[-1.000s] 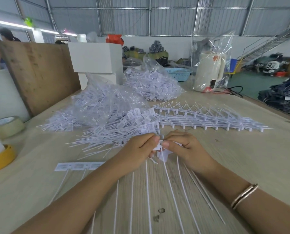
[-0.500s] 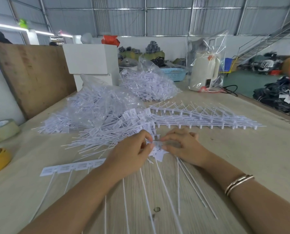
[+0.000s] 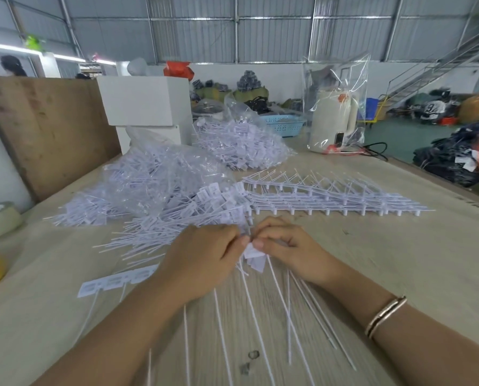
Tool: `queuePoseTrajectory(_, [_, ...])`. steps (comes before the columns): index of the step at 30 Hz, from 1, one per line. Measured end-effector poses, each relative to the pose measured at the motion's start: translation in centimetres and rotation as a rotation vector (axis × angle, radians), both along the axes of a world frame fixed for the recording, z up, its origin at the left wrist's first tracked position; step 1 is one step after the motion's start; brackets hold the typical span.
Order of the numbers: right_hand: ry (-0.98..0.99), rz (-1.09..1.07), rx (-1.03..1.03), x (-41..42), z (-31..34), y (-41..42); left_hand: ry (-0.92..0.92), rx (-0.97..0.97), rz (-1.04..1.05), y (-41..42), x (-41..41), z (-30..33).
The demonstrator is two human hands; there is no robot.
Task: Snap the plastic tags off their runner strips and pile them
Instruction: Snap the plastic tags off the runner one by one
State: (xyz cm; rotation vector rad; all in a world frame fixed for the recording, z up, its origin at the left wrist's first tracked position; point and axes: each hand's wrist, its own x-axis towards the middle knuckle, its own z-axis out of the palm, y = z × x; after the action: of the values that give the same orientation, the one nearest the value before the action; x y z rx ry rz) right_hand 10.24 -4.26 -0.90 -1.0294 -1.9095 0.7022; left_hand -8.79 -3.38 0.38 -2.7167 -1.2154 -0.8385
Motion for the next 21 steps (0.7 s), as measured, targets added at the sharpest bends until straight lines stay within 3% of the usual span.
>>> queuePoseTrajectory(2, [0.050,-0.001,-0.028,0.1,0.1,0.1,0.033,-0.087,0.044,0.1,-0.5,0.4])
queuePoseTrajectory(7, [-0.007,0.095,-0.061,-0.1,0.1,-0.4,-0.117,-0.340,-0.096,-0.4,0.3,-0.2])
queuePoseTrajectory(11, [0.037,0.088,0.027,-0.3,0.4,-0.6,-0.338,-0.459,-0.153,-0.4,0.7,-0.3])
queuePoseTrajectory(14, [0.099,0.034,0.102,-0.5,0.4,-0.5,-0.501,-0.528,-0.153,-0.4,1.2,-0.3])
queuePoseTrajectory(21, [0.205,-0.044,0.216,-1.1,0.0,0.0,-0.638,-0.573,-0.160,-0.4,1.9,-0.3])
